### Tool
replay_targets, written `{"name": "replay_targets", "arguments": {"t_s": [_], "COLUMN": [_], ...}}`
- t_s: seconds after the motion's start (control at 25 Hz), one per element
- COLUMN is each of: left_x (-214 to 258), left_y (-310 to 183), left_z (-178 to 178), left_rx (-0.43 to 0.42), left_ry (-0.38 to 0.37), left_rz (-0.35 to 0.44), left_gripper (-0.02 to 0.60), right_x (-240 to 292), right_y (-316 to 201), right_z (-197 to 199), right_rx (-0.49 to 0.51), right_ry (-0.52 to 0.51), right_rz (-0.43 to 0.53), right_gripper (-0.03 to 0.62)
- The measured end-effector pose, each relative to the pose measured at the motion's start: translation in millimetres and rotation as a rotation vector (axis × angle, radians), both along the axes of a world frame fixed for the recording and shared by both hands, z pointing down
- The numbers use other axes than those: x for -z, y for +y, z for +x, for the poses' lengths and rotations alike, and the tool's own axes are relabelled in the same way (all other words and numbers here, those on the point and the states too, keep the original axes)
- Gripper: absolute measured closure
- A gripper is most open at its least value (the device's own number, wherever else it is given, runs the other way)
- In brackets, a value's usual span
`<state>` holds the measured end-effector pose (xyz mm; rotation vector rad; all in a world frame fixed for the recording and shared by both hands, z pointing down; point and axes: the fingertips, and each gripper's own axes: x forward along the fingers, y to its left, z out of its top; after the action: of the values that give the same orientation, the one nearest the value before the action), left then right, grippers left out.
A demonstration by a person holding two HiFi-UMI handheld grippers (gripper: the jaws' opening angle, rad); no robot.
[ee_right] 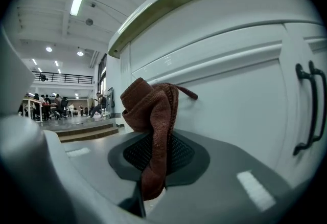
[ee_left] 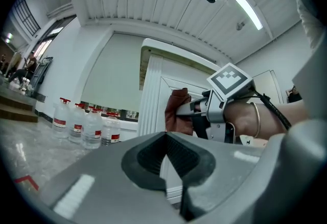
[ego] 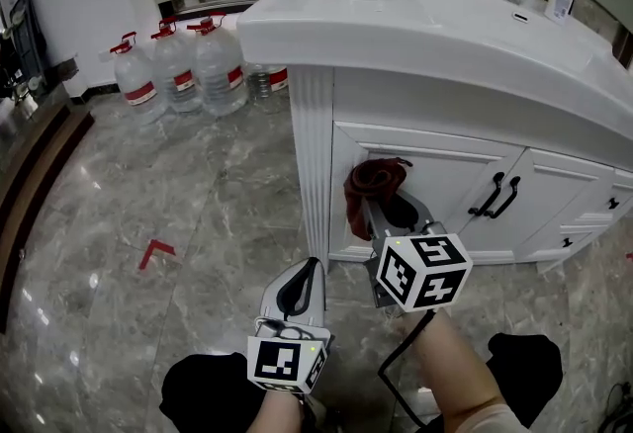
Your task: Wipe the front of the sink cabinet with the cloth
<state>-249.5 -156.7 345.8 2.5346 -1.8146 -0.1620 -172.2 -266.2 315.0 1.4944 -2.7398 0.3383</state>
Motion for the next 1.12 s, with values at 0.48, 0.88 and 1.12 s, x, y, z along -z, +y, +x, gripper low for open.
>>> {"name": "replay_targets", "arguments": {"t_s": [0.48, 0.88, 1.12], "left_x": [-3.9, -13.4, -17.8], "left_y": [-14.5, -24.1, -21.1], "left_z": [68.0, 104.4, 99.0], "left_rx": [-0.102, -0.144, -0.144], "left_ry": [-0.003, 0.012, -0.01], "left_rz": [0.002, -0.013, -0.03], "left_gripper": [0.581, 0.581, 0.581], "right_x": [-9.6, -15.4, -28.5], "right_y": [-2.2, 0.3, 10.1], "right_z": [99.0, 166.9, 160.1], "right_rx": [-0.149, -0.278, -0.282], "right_ry": [0.012, 0.032, 0.061], "right_rz": [-0.013, -0.028, -0.021], "right_gripper": [0.513, 0.514, 0.513]}}
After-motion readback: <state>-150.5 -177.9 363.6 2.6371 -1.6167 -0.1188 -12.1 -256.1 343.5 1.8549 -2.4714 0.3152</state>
